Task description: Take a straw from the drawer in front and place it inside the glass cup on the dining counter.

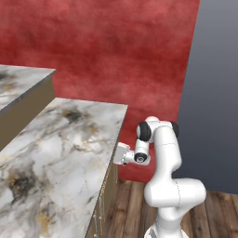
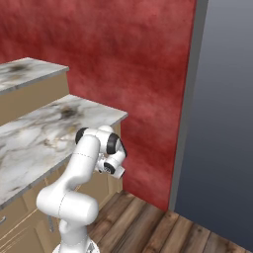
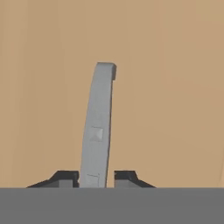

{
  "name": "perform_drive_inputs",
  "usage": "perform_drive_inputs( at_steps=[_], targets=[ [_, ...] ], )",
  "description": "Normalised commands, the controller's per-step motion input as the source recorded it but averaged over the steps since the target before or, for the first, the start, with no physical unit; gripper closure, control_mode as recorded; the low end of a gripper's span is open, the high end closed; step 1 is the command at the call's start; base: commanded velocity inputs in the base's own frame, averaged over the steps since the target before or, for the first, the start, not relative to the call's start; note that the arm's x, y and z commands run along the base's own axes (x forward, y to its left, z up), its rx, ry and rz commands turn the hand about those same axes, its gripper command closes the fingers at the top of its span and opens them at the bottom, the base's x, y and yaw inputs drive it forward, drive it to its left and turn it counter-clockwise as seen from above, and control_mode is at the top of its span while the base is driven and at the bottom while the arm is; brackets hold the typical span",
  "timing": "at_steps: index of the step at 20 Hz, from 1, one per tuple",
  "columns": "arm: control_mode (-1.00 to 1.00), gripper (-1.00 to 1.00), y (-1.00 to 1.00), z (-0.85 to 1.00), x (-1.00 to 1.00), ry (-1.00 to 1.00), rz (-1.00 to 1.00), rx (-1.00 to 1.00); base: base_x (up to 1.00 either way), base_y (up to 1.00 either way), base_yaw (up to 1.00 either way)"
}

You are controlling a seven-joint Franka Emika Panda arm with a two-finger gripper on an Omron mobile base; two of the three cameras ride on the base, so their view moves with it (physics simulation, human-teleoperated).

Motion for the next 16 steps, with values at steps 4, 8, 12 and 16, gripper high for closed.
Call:
perform_drive_inputs(
  at_steps=[4,8,12,16],
  targets=[
    [-1.0,1.0,0.0,0.0,-0.04,0.0,0.0,-0.01,0.0,0.0,0.0],
    [-1.0,1.0,0.0,0.0,0.0,0.0,0.0,0.0,0.0,0.0,0.0],
    [-1.0,1.0,-0.04,0.0,0.0,0.0,0.01,0.0,0.0,0.0,0.0],
    [-1.0,1.0,-0.14,0.0,-0.04,0.0,0.0,-0.01,0.0,0.0,0.0]
  ],
)
